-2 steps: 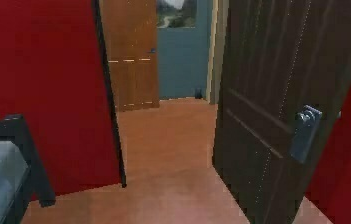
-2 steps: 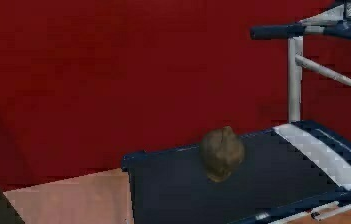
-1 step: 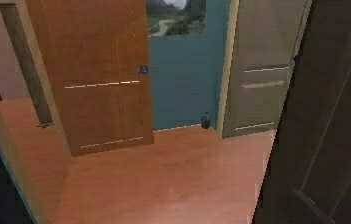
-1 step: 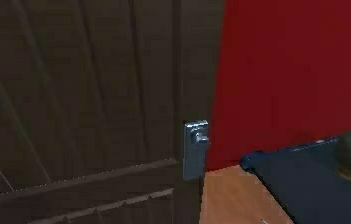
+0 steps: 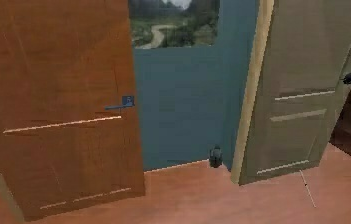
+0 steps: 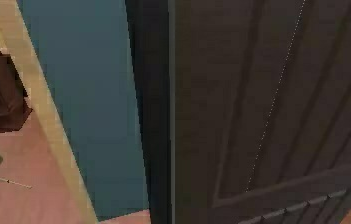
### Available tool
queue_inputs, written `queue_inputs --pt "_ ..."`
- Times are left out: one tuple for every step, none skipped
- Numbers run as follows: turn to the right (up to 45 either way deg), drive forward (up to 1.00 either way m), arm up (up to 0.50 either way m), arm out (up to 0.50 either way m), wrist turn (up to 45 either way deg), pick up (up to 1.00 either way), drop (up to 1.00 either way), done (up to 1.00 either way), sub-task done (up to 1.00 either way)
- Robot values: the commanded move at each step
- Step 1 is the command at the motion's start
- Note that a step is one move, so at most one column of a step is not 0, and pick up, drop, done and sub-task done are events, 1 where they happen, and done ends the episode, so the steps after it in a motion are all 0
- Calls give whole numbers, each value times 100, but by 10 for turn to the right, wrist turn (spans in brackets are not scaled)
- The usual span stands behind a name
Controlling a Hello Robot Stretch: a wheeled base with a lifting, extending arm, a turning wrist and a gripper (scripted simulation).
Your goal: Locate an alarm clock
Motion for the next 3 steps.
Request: queue_inputs --pt "300 0 0 0 0 0 0 0 0" --pt "0 100 0 0 0 0 0 0 0" --pt "390 0 0 0 0 0 0 0 0"
